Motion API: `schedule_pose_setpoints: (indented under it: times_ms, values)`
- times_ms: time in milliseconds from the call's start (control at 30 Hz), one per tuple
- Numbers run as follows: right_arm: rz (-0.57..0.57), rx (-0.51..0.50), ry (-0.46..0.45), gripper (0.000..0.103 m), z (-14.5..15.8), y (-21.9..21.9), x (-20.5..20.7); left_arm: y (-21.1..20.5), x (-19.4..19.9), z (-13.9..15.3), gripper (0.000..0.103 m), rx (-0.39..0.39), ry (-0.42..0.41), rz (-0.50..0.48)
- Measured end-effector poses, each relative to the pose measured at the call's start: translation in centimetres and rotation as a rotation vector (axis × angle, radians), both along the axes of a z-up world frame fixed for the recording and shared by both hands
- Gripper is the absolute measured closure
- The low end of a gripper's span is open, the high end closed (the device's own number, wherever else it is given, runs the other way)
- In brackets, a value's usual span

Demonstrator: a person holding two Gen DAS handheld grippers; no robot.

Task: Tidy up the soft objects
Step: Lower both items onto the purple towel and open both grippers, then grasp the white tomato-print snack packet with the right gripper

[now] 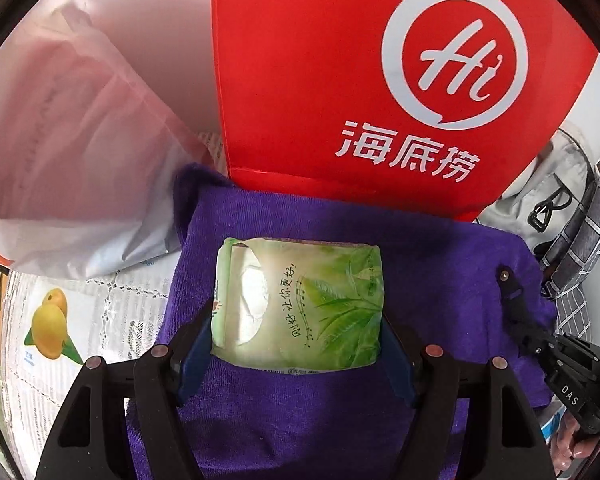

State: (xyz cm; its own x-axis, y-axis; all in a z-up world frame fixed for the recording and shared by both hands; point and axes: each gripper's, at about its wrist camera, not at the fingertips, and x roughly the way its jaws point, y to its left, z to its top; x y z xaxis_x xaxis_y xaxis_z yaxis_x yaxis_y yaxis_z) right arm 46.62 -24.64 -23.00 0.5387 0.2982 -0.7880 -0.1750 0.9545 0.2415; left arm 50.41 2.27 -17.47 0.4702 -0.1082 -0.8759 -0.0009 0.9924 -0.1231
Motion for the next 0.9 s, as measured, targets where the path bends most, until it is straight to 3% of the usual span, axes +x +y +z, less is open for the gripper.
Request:
schedule_pose_setpoints:
  times_ms: [233,333,367,433,533,833,900]
  values:
    - [-0.011,-0.030,0.005,0.097,-0.2,0.8,0.3,-0.8,0.6,-0.8,0.030,-0.047,0.016,-0.017]
    - [-0.003,-0.037,-0.002,0.093,-0.3,1.3,0.4,-1.1,1.0,-1.2,0.025,-0.079,0.032,-0.011]
    - [-0.002,-0.039,-0.002,0.089,-0.3,1.4,0.3,-1.2,0.9,-1.1,0.021,-0.092,0.029,-0.006]
    - [-0.002,-0.041,-0.016,0.065,0.0,1.8,0.2,-1.4,0.9,-0.8,0.015,-0.080,0.023,-0.007]
    - [-0.010,-0.038,-0.055,0.047,1.1,1.5,-0.4,-1.2,0.3,0.4,0.014,-0.053,-0.029,-0.016]
    - [-0.001,-0.029,-0.141,0.047,5.0,1.9,-3.2,-1.2,-1.7,3.9,0.014,-0.101,-0.084,-0.023]
    - [0.023,-0.037,-0.177,0.042,5.8,2.7,-4.8,-1.2,-1.9,4.1,0.014,-0.107,-0.098,-0.031]
